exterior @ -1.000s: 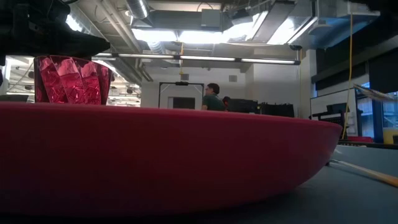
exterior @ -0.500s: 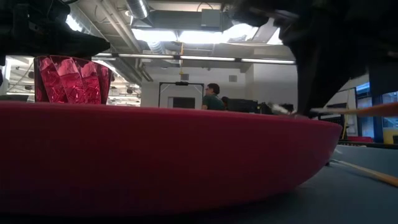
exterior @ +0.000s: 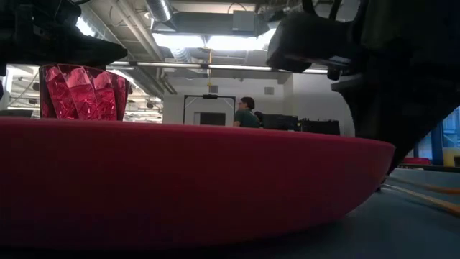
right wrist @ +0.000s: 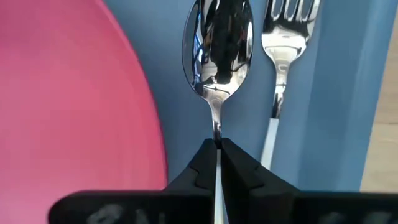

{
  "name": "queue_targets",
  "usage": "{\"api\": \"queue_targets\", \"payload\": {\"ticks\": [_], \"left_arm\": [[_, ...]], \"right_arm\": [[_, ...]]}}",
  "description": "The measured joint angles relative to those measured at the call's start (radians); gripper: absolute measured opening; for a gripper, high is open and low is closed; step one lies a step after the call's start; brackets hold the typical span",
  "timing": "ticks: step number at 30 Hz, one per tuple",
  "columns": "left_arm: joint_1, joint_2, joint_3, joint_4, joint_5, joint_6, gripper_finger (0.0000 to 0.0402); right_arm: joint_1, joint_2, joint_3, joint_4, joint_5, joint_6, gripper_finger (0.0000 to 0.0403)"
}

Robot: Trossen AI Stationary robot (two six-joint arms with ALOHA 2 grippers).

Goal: Pick and place plate/cup/fork/spoon on tray
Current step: Put the orange spoon beside the pink plate on the blue tray

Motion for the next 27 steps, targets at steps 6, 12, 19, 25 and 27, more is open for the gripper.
{"api": "queue_targets", "payload": {"ticks": [6,12,19,25,27], "left_arm": [[0.000,0.000,0.000,0.000,0.000,0.000,0.0084],[0.000,0.000,0.000,0.000,0.000,0.000,0.0084],[0.000,0.000,0.000,0.000,0.000,0.000,0.0084],[0.000,0.000,0.000,0.000,0.000,0.000,0.0084],[0.000,0.000,0.000,0.000,0.000,0.000,0.0084]], "right_arm": [[0.000,0.003,0.000,-0.027,0.055,0.048,0.0010],[0.000,0.003,0.000,-0.035,0.055,0.055,0.0030],[0.000,0.003,0.000,-0.036,0.056,0.028,0.0054],[0.000,0.003,0.000,-0.037,0.056,0.028,0.0055],[0.001,0.003,0.000,-0.037,0.056,0.028,0.0054]]}}
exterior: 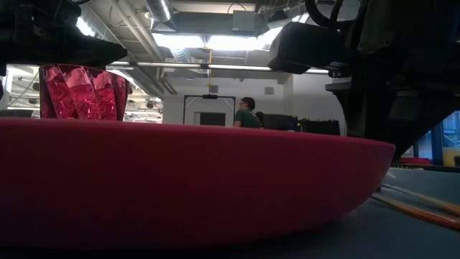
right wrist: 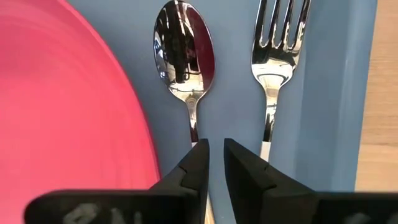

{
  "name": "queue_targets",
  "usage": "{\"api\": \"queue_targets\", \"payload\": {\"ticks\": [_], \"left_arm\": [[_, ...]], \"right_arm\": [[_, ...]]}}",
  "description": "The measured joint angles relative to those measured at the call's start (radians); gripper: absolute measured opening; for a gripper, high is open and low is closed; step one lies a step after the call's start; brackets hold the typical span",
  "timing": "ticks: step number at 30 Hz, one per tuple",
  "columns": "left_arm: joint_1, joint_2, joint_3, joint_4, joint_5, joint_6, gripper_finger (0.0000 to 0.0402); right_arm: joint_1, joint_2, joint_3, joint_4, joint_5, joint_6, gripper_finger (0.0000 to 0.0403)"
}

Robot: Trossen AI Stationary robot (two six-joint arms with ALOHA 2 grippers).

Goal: Pick and place plate/cup/fork/spoon on tray
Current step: Put the orange spoon beside the pink plate on the blue tray

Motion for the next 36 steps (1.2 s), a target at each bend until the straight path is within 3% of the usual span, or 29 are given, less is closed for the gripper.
{"api": "queue_targets", "payload": {"ticks": [4,12,36], "left_arm": [[0.000,0.000,0.000,0.000,0.000,0.000,0.0084],[0.000,0.000,0.000,0.000,0.000,0.000,0.0084],[0.000,0.000,0.000,0.000,0.000,0.000,0.0084]], "right_arm": [[0.000,0.000,0.000,0.002,0.011,-0.010,0.0053],[0.000,0.000,0.001,-0.082,0.132,-0.065,0.0052],[-0.080,-0.001,0.001,-0.038,0.116,-0.316,0.0026]]}}
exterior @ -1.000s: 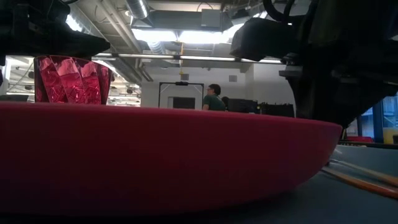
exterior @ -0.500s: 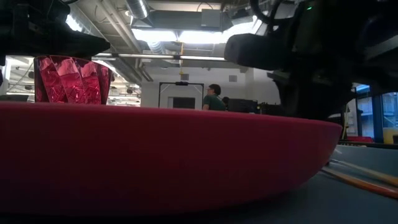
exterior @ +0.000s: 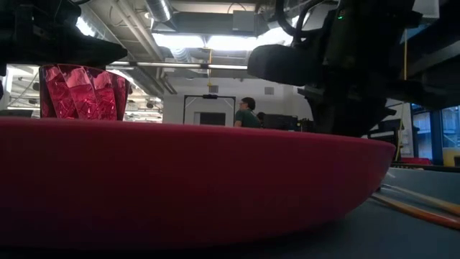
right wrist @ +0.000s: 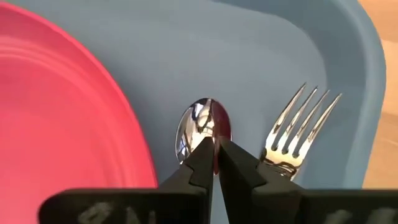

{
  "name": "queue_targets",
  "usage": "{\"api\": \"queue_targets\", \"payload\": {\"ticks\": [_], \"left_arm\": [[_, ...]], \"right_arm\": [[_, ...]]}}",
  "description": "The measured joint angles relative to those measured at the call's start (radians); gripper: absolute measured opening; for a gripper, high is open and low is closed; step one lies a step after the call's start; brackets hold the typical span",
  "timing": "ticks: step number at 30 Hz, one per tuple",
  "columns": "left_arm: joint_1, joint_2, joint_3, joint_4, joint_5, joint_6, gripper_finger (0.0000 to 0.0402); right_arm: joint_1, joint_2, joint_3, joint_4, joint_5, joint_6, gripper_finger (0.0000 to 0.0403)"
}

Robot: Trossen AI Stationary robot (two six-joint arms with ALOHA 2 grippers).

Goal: Pick and place plate/cup/fork/spoon on tray
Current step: Put the orange spoon beside the pink plate on the blue tray

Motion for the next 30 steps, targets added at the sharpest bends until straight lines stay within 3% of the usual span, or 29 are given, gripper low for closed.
{"api": "queue_targets", "payload": {"ticks": [30], "left_arm": [[0.000,0.000,0.000,0.000,0.000,0.000,0.0084]], "right_arm": [[-0.008,0.019,0.000,0.025,-0.064,-0.053,0.0025]]}}
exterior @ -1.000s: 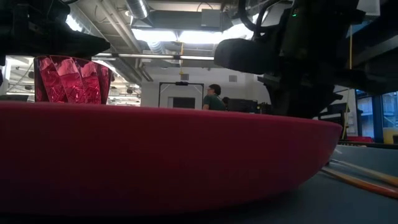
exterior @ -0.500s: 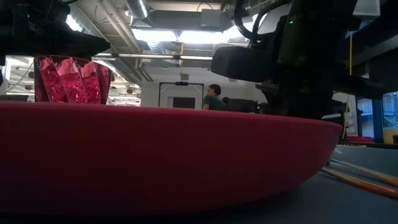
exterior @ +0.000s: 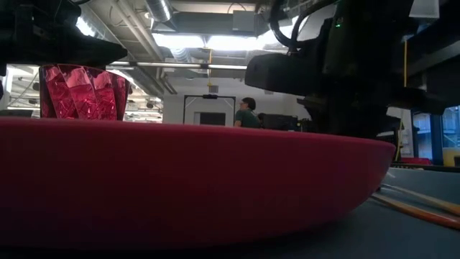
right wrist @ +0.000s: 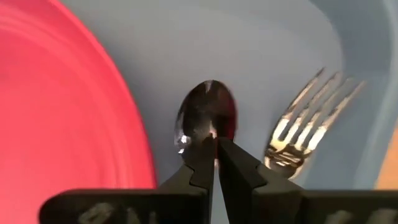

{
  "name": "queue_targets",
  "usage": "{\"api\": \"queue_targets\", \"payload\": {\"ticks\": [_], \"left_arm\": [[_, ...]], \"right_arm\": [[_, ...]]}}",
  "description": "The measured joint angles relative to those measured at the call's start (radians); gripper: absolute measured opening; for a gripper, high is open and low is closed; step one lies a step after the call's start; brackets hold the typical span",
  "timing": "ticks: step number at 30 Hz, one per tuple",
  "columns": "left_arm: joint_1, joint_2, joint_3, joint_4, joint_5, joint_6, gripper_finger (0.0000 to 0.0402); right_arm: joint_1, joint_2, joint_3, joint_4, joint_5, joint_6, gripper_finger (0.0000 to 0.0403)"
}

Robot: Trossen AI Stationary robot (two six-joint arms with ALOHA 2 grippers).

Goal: Pick and place plate/cup/fork/spoon on tray
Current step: Put the orange spoon beside the pink plate on the blue tray

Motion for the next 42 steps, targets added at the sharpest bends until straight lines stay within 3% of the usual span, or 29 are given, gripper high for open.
{"api": "queue_targets", "payload": {"ticks": [42], "left_arm": [[0.000,0.000,0.000,0.000,0.000,0.000,0.0084]], "right_arm": [[0.013,0.009,0.012,-0.042,-0.004,0.084,0.0026]]}}
